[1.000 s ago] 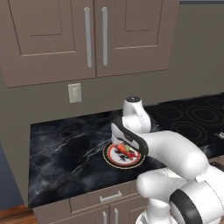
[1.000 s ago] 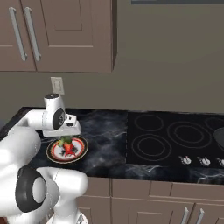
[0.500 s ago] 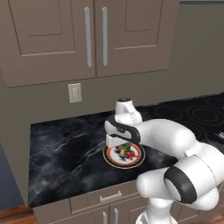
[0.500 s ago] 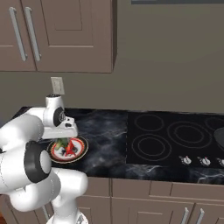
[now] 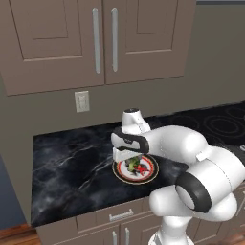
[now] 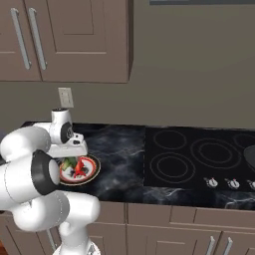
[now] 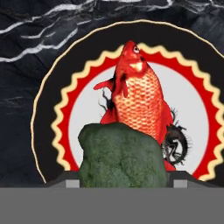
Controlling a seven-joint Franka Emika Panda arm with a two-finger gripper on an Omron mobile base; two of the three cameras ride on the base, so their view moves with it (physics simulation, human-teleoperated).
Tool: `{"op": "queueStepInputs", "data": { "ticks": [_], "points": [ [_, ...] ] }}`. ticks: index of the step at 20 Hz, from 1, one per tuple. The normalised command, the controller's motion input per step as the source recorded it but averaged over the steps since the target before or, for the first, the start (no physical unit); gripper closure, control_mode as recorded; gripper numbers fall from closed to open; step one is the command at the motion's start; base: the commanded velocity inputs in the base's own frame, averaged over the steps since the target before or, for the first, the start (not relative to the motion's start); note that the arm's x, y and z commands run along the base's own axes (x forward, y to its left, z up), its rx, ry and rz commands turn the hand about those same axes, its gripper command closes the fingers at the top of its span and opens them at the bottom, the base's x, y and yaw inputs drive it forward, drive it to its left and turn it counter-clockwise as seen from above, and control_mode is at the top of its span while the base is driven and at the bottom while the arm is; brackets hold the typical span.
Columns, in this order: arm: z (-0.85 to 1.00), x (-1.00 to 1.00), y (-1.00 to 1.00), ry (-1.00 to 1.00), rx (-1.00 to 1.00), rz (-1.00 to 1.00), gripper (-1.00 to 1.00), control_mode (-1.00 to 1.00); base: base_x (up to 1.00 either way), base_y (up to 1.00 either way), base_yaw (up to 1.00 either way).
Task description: Place the fish on the plate and place the broccoli on the same plate.
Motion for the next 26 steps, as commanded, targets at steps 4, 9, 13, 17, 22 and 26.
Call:
{"op": "queueStepInputs", "data": {
  "ticks": [4,9,13,17,22,26],
  "points": [
    [0.00,0.00,0.00,0.00,0.00,0.00,1.00,-1.00,0.00,0.00,0.00],
    [0.00,0.00,0.00,0.00,0.00,0.00,-1.00,-1.00,0.00,0.00,0.00],
    [-0.03,0.00,0.00,0.00,0.00,0.00,-1.00,-1.00,0.00,0.00,0.00],
    [-0.08,-0.07,-0.07,-0.01,0.00,0.00,-1.00,-1.00,0.00,0.00,0.00],
    [0.15,0.00,-0.35,0.00,0.00,0.00,-1.00,-1.00,0.00,0.00,0.00],
    [0.23,0.00,-0.31,0.00,0.00,0.00,-1.00,-1.00,0.00,0.00,0.00]
  ]
}}
